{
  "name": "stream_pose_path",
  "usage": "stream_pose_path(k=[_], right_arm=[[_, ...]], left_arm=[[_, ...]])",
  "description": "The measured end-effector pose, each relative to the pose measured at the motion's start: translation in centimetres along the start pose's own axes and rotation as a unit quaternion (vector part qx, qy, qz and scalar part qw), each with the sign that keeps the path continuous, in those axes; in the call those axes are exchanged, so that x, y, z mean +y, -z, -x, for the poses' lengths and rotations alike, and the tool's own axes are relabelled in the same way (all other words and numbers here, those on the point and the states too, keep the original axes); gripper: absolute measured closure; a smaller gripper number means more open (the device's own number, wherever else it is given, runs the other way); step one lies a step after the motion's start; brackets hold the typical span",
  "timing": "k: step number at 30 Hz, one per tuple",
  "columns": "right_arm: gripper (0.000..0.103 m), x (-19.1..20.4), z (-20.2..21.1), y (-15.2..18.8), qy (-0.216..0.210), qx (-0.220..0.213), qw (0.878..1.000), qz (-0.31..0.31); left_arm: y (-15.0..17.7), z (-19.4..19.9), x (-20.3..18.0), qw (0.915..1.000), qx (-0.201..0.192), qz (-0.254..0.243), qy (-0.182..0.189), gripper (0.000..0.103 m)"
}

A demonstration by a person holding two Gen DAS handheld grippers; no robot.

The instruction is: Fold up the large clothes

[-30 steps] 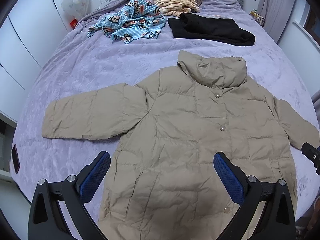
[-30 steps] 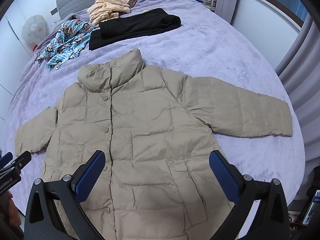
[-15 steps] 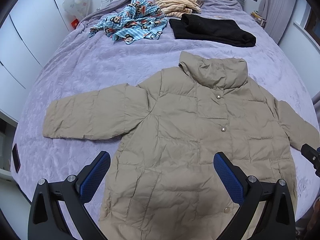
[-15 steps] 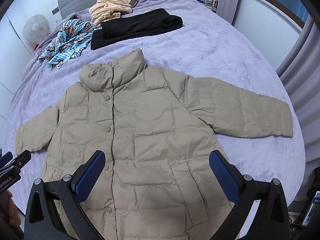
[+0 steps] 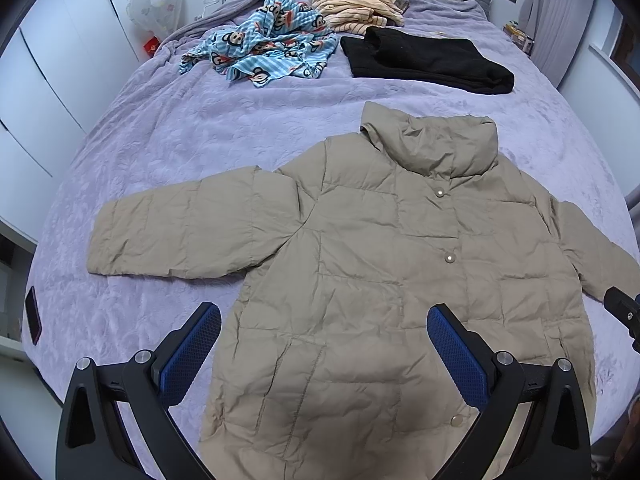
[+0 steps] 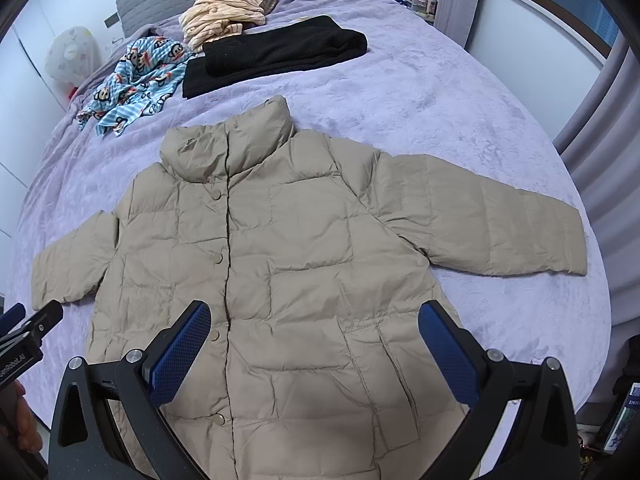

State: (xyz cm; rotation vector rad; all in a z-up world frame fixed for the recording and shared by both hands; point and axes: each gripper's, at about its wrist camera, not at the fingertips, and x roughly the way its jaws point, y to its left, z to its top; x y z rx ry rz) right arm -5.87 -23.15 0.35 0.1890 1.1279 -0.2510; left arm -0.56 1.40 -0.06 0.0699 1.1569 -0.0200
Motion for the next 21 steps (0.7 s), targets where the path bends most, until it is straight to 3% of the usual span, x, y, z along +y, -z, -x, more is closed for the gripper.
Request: stream_pose_path(k=[21], right_arm=[[0.000,0.18,0.06,-0.11,-0.001,0.001,1.000,-0.002]], left_arm=[[0.23,-0.19,0.38,1.0000,-0.001,0.001,-0.002,0.000]])
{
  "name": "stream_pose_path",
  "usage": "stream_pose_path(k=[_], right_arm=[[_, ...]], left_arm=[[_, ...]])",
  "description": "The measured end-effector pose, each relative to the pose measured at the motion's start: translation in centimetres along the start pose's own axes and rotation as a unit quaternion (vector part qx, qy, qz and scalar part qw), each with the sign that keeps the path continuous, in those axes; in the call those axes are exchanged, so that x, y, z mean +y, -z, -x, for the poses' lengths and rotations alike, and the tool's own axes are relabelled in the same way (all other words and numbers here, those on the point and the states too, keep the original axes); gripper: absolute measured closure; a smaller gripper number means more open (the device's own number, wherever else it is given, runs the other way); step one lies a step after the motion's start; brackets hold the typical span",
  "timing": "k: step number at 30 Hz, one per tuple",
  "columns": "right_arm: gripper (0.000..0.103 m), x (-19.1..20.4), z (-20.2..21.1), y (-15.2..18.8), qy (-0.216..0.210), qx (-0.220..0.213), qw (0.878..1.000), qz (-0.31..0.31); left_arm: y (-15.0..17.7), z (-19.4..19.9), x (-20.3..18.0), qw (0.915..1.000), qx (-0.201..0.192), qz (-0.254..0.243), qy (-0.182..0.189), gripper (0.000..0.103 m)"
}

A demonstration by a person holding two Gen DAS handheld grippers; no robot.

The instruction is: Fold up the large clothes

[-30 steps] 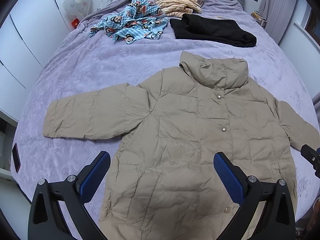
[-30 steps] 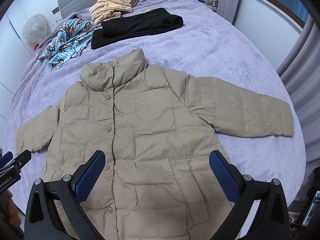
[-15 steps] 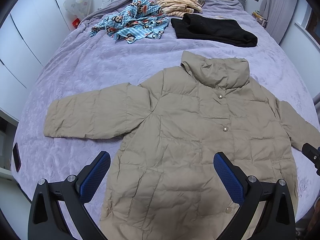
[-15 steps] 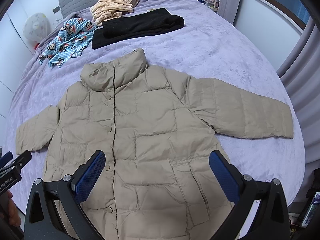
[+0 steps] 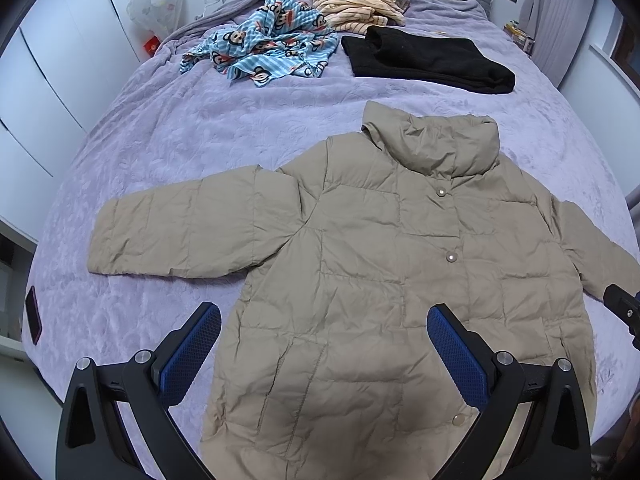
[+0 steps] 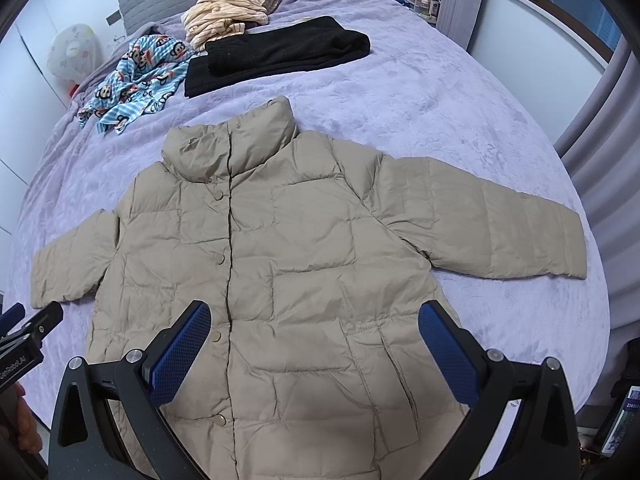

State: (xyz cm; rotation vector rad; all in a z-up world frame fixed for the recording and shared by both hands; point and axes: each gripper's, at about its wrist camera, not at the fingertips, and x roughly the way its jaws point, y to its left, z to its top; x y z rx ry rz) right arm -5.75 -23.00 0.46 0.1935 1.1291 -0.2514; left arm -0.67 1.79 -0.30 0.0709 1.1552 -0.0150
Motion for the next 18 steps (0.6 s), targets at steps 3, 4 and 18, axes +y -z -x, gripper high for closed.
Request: stream_pose_path(k=[3,4,18], right_arm=[[0.000,0.02,-0.01,-0.01,0.000,-0.001,1.000,0.001],[0.000,0.05,-0.01,0.00,0.000,-0.001,1.000,0.002],[0.000,0.19,0.00,-0.02,0.000,0.000,1.000,0.001]], left_arm=[[-0.04,0.00,-0.11,1.0000,0.001,0.002,-0.001,0.000],[-0.03,0.00,-0.11,1.0000,0.001,0.001,-0.001,0.000],[-0.17,-0.06,0.06,1.0000,0.002,0.002,0.001,0.000]])
